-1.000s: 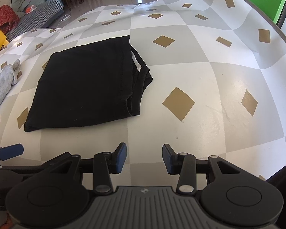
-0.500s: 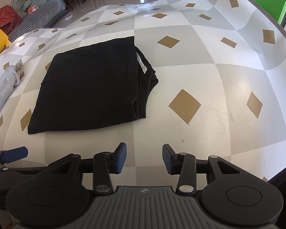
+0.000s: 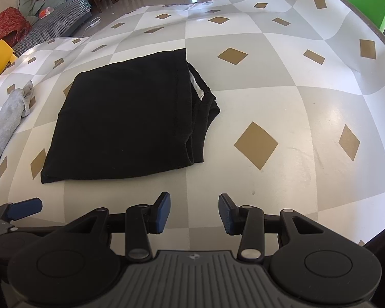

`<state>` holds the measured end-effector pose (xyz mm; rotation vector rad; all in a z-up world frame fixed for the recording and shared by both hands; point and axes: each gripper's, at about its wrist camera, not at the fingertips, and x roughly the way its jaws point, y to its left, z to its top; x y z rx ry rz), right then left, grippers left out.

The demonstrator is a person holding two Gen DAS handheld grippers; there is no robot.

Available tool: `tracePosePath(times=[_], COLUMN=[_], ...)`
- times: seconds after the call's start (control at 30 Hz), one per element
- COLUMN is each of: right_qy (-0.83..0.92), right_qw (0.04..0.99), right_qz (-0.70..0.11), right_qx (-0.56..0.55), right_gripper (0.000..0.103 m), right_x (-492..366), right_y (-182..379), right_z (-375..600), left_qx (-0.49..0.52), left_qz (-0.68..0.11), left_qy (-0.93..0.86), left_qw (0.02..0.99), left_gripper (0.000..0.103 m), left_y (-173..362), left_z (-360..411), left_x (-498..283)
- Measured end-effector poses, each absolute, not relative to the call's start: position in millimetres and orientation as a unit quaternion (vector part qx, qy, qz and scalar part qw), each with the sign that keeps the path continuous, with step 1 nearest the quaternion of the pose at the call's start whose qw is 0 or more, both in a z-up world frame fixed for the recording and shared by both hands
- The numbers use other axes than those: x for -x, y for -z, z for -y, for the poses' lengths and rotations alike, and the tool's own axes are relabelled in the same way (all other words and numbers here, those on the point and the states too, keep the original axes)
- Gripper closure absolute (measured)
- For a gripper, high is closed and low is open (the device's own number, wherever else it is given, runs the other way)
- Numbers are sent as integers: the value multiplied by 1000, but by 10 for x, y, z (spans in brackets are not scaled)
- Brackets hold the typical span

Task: Fold clothes

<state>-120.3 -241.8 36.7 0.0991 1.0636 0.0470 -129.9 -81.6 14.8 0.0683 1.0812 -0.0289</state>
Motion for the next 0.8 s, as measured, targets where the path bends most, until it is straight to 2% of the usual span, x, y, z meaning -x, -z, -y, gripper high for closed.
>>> tracePosePath(times=[0.8], right_qy=[-34], right_qw=[865], right_qz=[-500], right_qx=[-42], right_gripper=[63], right_x=[811], right_y=[-522], right_z=[2473], left_qx=[-5], left_qz=[-516], left_qy=[6], left_qw=[856], left_gripper=[0], left_y=[-229], left_z=[595], left_x=[977])
